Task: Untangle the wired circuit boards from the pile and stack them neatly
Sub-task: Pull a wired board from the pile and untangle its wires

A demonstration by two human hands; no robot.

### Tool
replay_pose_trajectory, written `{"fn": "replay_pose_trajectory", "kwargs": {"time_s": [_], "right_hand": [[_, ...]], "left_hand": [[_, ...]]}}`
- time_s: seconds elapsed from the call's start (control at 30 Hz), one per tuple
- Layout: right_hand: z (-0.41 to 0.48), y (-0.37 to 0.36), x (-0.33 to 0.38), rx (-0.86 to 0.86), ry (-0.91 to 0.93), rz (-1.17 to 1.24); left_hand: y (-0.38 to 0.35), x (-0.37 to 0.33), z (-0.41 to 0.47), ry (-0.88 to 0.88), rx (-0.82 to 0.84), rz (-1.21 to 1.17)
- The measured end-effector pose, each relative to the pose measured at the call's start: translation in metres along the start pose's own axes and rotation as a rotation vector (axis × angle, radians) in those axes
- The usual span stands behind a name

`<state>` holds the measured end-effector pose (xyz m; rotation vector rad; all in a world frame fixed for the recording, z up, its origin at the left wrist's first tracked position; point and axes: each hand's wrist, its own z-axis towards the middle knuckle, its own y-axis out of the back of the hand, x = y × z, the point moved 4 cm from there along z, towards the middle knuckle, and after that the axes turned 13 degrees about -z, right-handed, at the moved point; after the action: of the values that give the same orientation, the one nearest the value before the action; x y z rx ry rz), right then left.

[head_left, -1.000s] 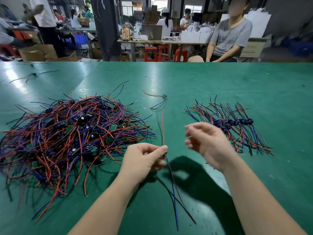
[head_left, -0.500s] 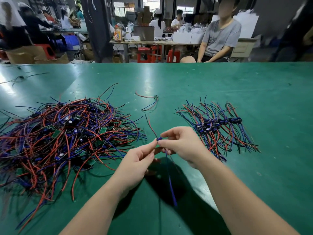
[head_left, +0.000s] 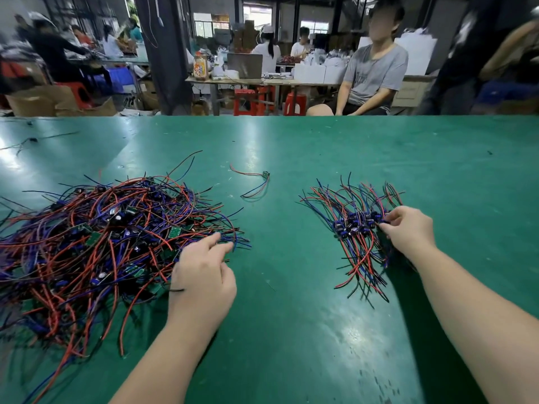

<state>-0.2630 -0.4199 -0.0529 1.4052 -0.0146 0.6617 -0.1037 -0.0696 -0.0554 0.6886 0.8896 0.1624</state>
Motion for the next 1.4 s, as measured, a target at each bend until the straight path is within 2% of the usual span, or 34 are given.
{"fn": "replay_pose_trajectory", "kwargs": {"time_s": [0.07,0.17,0.27,0.4,0.53,0.67,0.8,0.87,0.93,1.03,1.1,1.17,1.2,1.3,1.4], "right_hand": [[-0.002,-0.004,0.001,-0.003,0.023,-0.068],[0.0,-0.002,0.01,0.036,0.034,-0.167],[-0.004,0.004,0.026,0.059,0.0,-0.236],[-0.036,0.02,0.074,-0.061,0.122,0.037],[-0.098,0.005,0.135,0.152,0.333,0.354],[-0.158,-0.028,0.159,0.327,0.436,0.465],[-0.181,-0.047,0.16,0.53,0.521,0.469],[-0.192,-0.049,0.165,0.7,0.562,0.616],[-0.202,-0.048,0.174,0.778,0.584,0.822],[-0.21,-0.04,0.181,0.657,0.59,0.99],[-0.206,-0.035,0.177,0.574,0.571,0.948],[-0.201,-0.03,0.172,0.607,0.577,0.893],[-0.199,-0.028,0.171,0.64,0.565,0.949],[-0.192,-0.022,0.166,0.668,0.483,1.165],[-0.174,-0.013,0.158,0.567,0.354,1.281]], "left_hand": [[0.003,0.006,0.001,0.07,-0.022,0.134],[-0.006,0.017,-0.001,0.189,0.14,0.364],[-0.013,0.022,-0.002,0.18,0.206,0.504],[-0.012,0.023,0.0,0.143,0.159,0.523],[-0.006,0.022,0.003,0.102,0.129,0.443],[0.0,0.012,0.004,0.047,0.086,0.412],[0.018,-0.002,0.003,-0.156,-0.172,-0.064],[0.024,-0.011,0.0,-0.235,-0.228,-0.179],[0.024,-0.021,-0.005,-0.294,-0.229,-0.23],[0.024,-0.039,-0.016,-0.43,-0.207,-0.192],[0.019,-0.054,-0.026,-0.58,-0.159,-0.187],[0.01,-0.069,-0.039,-0.734,-0.057,-0.259],[0.006,-0.076,-0.045,-0.778,0.005,-0.305],[-0.001,-0.084,-0.051,-0.82,0.072,-0.359],[0.008,-0.078,-0.039,-0.708,-0.024,-0.324]]}}
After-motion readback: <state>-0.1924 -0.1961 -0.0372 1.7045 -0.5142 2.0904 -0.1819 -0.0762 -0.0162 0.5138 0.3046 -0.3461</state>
